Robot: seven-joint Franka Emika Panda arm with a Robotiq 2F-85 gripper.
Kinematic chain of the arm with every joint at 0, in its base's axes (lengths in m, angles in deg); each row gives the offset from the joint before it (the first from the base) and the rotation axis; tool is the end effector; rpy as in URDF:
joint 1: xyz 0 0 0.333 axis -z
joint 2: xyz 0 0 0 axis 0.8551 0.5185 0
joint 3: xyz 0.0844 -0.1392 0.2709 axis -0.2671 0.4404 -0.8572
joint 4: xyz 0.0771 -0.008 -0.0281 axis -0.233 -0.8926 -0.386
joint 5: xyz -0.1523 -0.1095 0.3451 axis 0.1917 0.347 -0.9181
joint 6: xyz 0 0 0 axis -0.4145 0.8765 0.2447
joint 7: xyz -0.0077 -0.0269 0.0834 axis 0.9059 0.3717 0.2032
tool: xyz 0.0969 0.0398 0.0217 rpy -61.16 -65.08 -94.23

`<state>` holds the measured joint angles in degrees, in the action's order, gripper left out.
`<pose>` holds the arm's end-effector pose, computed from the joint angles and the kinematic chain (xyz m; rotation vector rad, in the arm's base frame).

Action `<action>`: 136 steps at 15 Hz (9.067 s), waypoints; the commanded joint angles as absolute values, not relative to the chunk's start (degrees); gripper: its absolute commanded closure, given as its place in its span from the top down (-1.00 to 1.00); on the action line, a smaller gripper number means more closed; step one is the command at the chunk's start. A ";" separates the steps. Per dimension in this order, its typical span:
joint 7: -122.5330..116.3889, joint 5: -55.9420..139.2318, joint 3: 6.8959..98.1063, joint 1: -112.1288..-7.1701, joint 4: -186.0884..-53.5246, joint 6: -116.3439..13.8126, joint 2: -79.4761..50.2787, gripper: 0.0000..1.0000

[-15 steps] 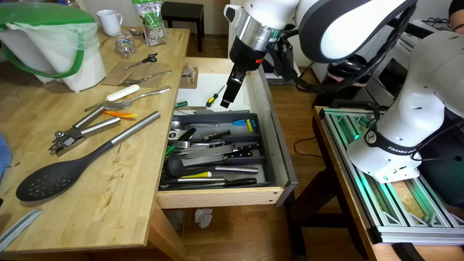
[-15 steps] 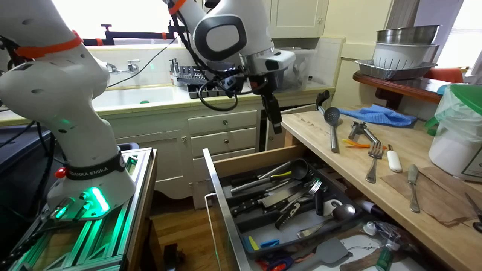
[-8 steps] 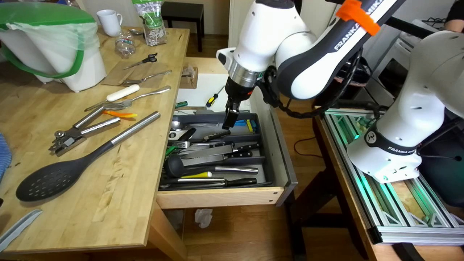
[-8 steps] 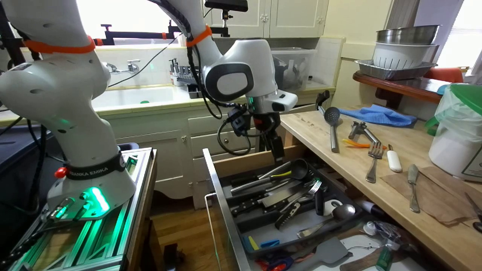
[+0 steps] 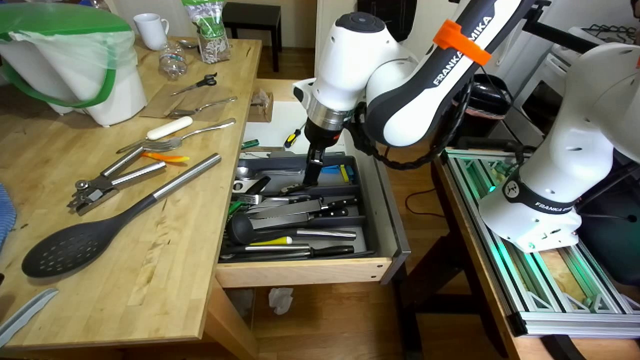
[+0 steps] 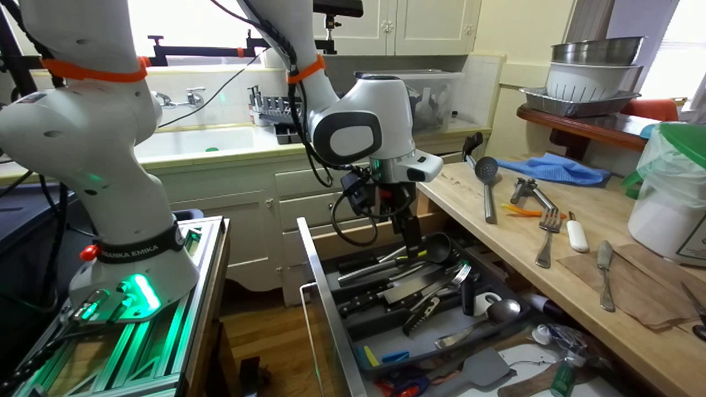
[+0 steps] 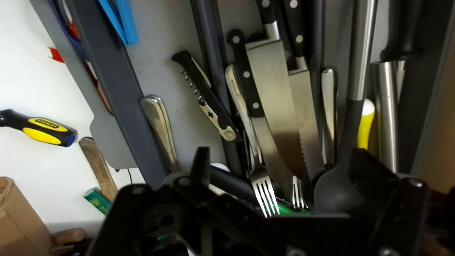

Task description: Put the fork on the table

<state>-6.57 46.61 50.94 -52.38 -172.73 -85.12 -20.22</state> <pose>0.4743 -0.0648 0.2239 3.0605 -0.0595 0.3216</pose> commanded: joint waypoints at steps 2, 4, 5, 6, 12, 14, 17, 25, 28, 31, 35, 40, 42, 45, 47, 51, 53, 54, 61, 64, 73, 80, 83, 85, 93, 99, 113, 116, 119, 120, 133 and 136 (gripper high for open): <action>-10.14 43.78 50.54 -52.38 -171.53 -90.52 -16.40 1.00; -10.20 47.06 52.77 -53.77 -170.28 -94.26 -13.85 1.00; -11.38 46.63 52.24 -53.44 -169.67 -95.65 -12.55 1.00; -12.69 45.61 50.88 -52.54 -169.02 -97.20 -11.18 1.00; -15.12 45.88 47.70 -49.56 -161.74 -101.60 -1.74 1.00; -15.00 45.88 48.80 -50.30 -158.73 -100.71 0.67 1.00; -15.01 45.81 48.26 -49.47 -155.22 -100.33 3.77 1.00; -14.52 45.66 48.51 -49.74 -151.75 -99.58 8.43 0.18; -14.43 45.62 48.63 -49.78 -151.34 -99.51 9.40 0.28; -14.43 45.61 48.53 -49.61 -151.02 -99.81 10.15 0.25; -14.37 45.63 48.89 -49.83 -150.21 -100.69 11.10 -0.20; -14.32 45.62 49.35 -49.90 -149.63 -100.94 11.82 -0.35; -14.32 45.62 49.36 -49.84 -149.41 -100.92 12.15 -0.44; -14.33 45.66 49.55 -49.96 -149.11 -101.06 12.55 -0.64; -14.39 45.69 49.39 -49.79 -149.06 -101.24 12.73 -0.50; -14.48 45.73 49.04 -49.50 -148.98 -101.34 12.89 -0.42; -14.52 45.76 49.09 -49.53 -148.93 -101.35 13.00 -0.43; -14.50 45.77 49.21 -49.64 -148.91 -101.40 13.06 -0.57; -14.00 45.12 48.93 -49.15 -149.68 -99.74 11.18 -0.95; -12.30 43.70 49.68 -49.63 -152.88 -95.39 4.59 -0.95; -4.71 33.65 52.49 -49.05 -154.39 -67.52 -9.23 -0.95; -6.00 23.26 51.69 -48.17 -158.96 -61.16 -20.27 -0.95; -12.46 20.32 50.72 -48.56 -157.60 -67.95 -21.91 -0.95; -20.07 16.86 49.19 -48.17 -154.57 -68.15 -21.64 -0.95; -45.89 9.57 43.64 -47.01 -135.65 -61.62 -11.96 -0.95; -61.42 9.47 38.63 -45.06 -127.91 -55.92 -4.58 -0.95; -70.82 20.44 37.88 -49.10 -127.49 -58.70 -0.96 -0.81; -71.50 20.33 37.59 -49.10 -126.34 -58.78 -0.36 -0.95; -72.12 23.16 37.82 -50.47 -122.19 -57.77 1.67 -0.95; -72.56 24.29 37.86 -50.80 -120.88 -56.94 2.40 -0.95; -76.08 30.65 37.37 -52.72 -113.12 -53.60 10.41 -0.95; -76.31 31.88 37.35 -52.92 -112.13 -54.63 11.43 -0.95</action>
<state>-75.27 29.93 37.00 -52.41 -115.29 -55.62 9.00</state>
